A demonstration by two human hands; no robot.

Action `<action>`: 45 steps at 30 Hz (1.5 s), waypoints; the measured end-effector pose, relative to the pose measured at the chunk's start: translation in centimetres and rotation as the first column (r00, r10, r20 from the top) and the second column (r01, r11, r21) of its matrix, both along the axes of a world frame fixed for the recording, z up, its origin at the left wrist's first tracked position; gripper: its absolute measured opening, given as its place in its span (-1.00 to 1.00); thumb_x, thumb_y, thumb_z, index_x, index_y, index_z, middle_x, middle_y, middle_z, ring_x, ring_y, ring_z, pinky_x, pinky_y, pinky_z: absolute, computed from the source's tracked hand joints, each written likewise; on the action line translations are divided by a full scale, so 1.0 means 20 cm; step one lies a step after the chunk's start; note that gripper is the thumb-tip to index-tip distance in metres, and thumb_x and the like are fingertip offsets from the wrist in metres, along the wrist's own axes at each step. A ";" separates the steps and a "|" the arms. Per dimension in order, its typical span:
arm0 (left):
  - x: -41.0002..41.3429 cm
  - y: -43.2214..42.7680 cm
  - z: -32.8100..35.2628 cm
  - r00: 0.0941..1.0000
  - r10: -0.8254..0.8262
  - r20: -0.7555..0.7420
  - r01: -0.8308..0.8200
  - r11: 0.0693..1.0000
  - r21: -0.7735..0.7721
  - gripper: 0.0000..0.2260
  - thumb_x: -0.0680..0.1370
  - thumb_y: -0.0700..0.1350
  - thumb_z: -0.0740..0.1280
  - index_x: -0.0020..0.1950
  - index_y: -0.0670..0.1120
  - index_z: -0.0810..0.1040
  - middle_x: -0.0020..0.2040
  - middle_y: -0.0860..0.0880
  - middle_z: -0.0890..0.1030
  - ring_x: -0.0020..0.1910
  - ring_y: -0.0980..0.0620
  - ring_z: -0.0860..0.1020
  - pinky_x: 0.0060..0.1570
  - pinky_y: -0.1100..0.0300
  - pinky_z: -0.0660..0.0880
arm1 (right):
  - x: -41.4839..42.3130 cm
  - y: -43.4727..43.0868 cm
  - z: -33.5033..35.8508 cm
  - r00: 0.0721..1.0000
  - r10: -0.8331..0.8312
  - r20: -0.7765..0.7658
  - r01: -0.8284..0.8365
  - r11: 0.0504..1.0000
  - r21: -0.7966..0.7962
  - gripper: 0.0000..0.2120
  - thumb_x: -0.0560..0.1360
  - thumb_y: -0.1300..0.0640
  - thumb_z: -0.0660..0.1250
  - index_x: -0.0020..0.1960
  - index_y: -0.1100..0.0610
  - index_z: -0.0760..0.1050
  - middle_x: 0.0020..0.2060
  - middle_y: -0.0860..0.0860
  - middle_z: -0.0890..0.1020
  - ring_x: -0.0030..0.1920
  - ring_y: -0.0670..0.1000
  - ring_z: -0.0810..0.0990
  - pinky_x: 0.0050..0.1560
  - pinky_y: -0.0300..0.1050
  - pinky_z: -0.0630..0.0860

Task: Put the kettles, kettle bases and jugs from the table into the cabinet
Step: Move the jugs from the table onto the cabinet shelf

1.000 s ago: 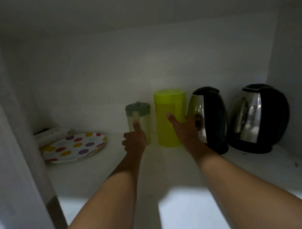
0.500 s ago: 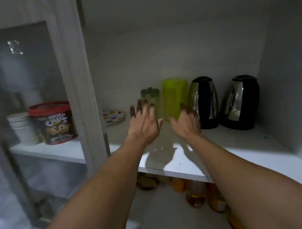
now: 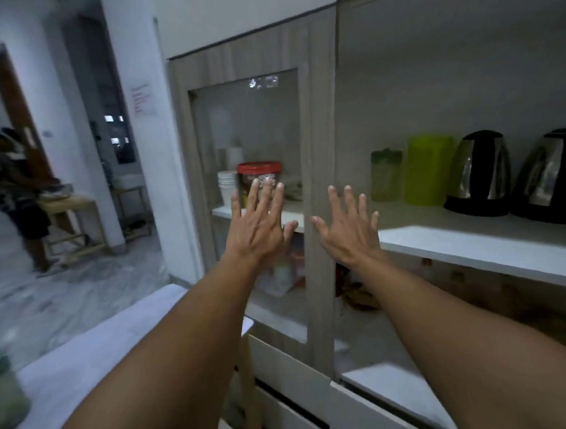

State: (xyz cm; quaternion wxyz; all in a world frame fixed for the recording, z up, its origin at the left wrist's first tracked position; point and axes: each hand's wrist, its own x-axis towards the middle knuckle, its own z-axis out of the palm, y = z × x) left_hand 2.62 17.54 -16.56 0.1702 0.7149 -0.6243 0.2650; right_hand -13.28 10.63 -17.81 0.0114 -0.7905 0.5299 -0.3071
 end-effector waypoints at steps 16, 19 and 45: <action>1.27 1.74 -0.13 0.616 0.779 -0.117 -0.775 0.626 0.083 -0.33 0.63 0.25 -0.08 0.61 -0.11 -0.14 0.63 -0.13 -0.11 0.59 -0.16 -0.16 0.48 -0.30 -0.19 | 1.72 1.26 -0.15 0.647 0.755 -0.105 -0.754 0.654 0.061 -0.34 0.62 -0.26 0.02 0.61 -0.06 -0.10 0.62 0.05 -0.08 0.60 0.19 -0.12 0.50 0.37 -0.07; 1.46 1.93 -0.22 0.503 0.852 -0.145 -0.844 0.520 0.127 -0.33 0.63 0.25 -0.07 0.61 -0.13 -0.11 0.63 -0.14 -0.10 0.59 -0.18 -0.15 0.48 -0.31 -0.17 | 1.99 1.42 -0.25 0.550 0.825 -0.132 -0.819 0.563 0.108 -0.34 0.62 -0.25 0.02 0.61 -0.04 -0.09 0.62 0.06 -0.09 0.60 0.18 -0.13 0.50 0.35 -0.08; 2.45 1.51 -1.41 -0.351 0.091 -0.932 -0.817 0.457 0.353 -0.43 0.53 0.28 0.26 0.22 -0.19 0.58 0.15 -0.15 0.62 0.10 -0.18 0.56 0.01 0.08 0.49 | 3.20 1.28 -1.38 0.814 0.377 0.442 -0.558 0.291 0.777 -0.40 0.52 -0.30 0.19 0.20 0.20 0.56 0.15 0.17 0.64 0.19 0.24 0.57 0.25 0.13 0.48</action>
